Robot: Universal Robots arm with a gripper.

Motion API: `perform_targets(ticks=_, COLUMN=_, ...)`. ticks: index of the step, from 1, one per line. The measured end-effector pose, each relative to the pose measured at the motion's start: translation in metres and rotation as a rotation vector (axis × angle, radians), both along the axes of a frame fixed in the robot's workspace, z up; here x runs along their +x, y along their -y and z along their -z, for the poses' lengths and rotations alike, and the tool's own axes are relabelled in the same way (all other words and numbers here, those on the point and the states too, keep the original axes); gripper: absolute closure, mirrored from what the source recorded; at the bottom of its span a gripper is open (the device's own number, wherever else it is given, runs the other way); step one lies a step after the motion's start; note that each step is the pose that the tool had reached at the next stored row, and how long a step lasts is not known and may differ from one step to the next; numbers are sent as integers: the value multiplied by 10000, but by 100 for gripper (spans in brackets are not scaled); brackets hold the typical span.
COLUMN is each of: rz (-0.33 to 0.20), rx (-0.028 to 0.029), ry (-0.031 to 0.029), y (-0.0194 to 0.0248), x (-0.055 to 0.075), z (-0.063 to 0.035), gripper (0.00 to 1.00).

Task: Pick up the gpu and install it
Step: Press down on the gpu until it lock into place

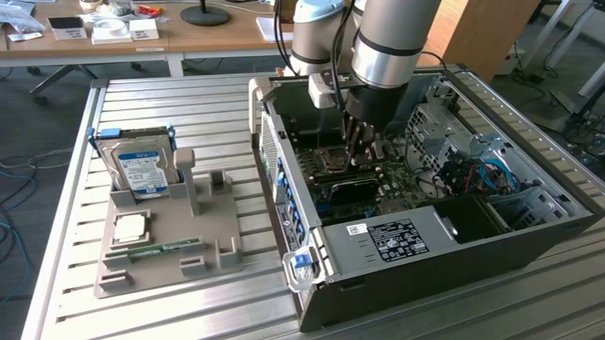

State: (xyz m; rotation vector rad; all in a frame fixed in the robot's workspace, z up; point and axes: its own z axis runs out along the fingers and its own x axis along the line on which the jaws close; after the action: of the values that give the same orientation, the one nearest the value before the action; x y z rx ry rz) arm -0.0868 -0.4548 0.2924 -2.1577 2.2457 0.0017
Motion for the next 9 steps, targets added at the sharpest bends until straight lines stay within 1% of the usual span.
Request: perform_targets(ticks=9, rz=0, rx=4, ry=2, y=0, x=0, z=16, gripper=89)
